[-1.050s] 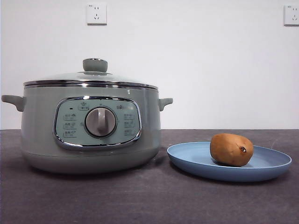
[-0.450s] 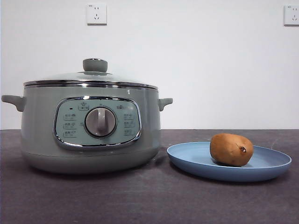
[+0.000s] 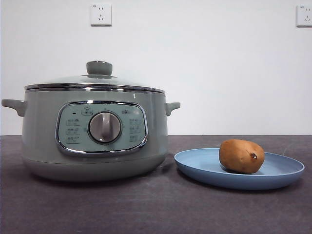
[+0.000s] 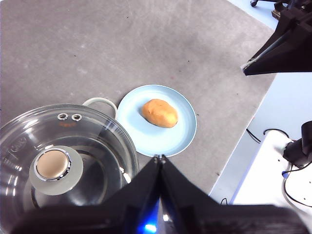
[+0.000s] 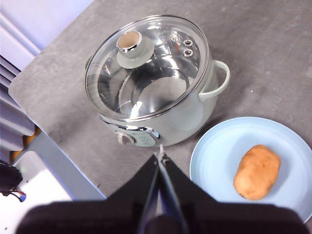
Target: Take the potato out from the steamer,put the potato on the plate,close the lid
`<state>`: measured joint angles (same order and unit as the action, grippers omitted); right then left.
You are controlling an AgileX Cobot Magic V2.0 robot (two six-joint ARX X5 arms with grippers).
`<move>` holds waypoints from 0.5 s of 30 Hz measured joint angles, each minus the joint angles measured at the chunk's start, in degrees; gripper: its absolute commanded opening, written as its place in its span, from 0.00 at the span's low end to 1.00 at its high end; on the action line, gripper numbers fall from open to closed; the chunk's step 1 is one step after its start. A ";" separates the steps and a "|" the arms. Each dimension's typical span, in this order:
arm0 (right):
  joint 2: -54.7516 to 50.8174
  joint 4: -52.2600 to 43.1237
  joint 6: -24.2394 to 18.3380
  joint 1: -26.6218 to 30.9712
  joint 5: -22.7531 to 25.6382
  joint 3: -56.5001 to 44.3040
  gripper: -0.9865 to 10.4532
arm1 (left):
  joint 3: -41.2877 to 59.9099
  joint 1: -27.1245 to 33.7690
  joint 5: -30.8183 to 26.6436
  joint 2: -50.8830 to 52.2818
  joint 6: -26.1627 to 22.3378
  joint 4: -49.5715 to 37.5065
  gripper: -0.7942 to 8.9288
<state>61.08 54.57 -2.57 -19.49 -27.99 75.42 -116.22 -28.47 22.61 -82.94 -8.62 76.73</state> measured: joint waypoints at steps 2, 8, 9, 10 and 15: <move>-0.02 0.04 -0.02 0.00 0.00 0.00 0.09 | 0.00 0.11 0.00 0.00 0.13 -0.02 0.08; -0.02 0.04 -0.02 0.00 -0.02 0.00 0.09 | 0.00 0.72 -0.04 0.00 0.26 -0.04 0.08; -0.02 0.04 -0.02 0.00 0.00 0.00 0.09 | 0.00 0.70 -0.04 0.00 0.26 -0.04 0.08; -0.02 0.04 -0.02 0.00 0.00 0.00 0.09 | 0.00 0.70 -0.02 0.00 0.26 -0.04 0.08; -0.04 0.04 -0.02 0.00 -0.02 0.00 0.09 | 0.00 0.94 -0.02 0.13 0.28 -0.07 0.08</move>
<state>61.04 54.61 -2.59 -19.49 -28.01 75.42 -116.22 -27.53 22.59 -82.81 -8.34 76.66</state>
